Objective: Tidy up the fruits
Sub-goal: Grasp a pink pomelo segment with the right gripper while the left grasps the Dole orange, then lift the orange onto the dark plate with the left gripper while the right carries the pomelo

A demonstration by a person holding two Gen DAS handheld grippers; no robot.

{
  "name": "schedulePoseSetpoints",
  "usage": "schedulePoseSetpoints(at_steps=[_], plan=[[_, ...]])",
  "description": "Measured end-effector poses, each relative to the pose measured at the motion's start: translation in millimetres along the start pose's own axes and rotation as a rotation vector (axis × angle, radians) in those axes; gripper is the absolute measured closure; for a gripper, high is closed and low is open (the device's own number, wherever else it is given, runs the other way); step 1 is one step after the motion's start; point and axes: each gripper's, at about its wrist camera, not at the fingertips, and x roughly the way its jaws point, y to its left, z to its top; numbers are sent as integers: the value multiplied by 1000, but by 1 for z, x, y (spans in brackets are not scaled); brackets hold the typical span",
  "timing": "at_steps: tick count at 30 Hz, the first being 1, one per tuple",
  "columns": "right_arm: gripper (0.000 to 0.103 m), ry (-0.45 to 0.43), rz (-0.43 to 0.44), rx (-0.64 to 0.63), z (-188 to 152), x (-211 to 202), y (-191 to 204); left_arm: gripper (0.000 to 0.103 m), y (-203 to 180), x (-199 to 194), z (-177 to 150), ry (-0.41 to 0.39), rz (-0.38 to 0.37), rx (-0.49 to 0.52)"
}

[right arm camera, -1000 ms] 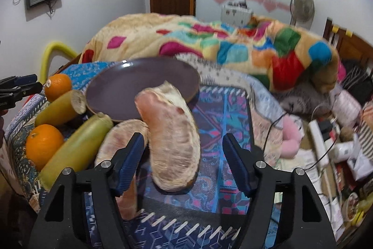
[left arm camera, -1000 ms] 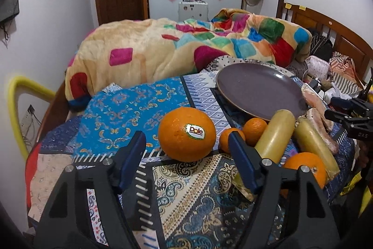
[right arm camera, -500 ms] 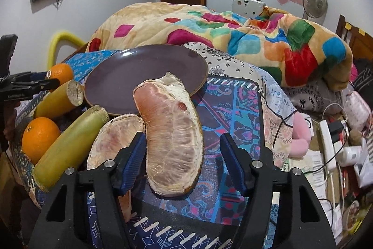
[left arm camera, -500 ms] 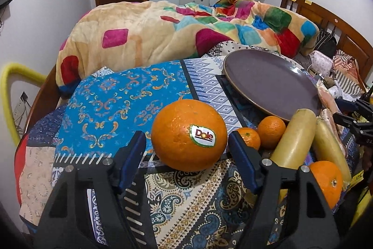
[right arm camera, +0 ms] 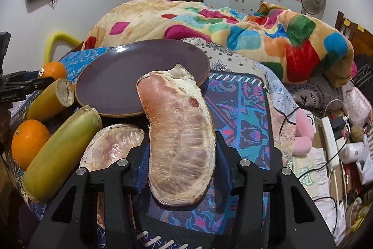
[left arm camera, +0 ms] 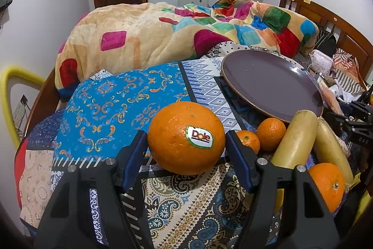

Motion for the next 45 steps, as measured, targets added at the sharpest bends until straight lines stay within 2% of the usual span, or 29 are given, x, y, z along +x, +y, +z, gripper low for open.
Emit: schedulePoseSetpoints(at_steps=[6,11,21,26,30,32,33,34,35,36,41,45], plan=[[57,-72,-20,-17,7,-21,5,36,-2,-5,4,-10,34,8],[57,-124,-27,-14,17,-34,3,38,-3,-19,14,-40,25,16],[57,-186,-20,-7,37,-38,3,40,-22,-39,40,-123,9,61],[57,-232,-24,1,49,-38,2,40,-38,-38,57,-146,4,92],[57,-235,-18,7,58,-34,0,41,-51,-35,69,-164,-8,109],[57,-229,-20,5,62,-30,0,46,-60,-33,73,-178,-8,132],[57,-224,-18,6,64,-28,0,53,-64,-30,76,-177,-8,146],[57,-218,-12,12,65,-25,-1,80,-67,-29,78,-181,-12,155],[57,-208,-3,18,67,-21,-2,92,-71,-27,81,-184,-13,172],[57,-199,3,21,69,-17,-3,96,-74,-24,85,-180,-19,186],[57,-130,32,23,69,10,-2,95,-74,-2,90,-113,-79,183],[57,-93,44,9,66,23,1,85,-54,21,92,-44,-113,101]])
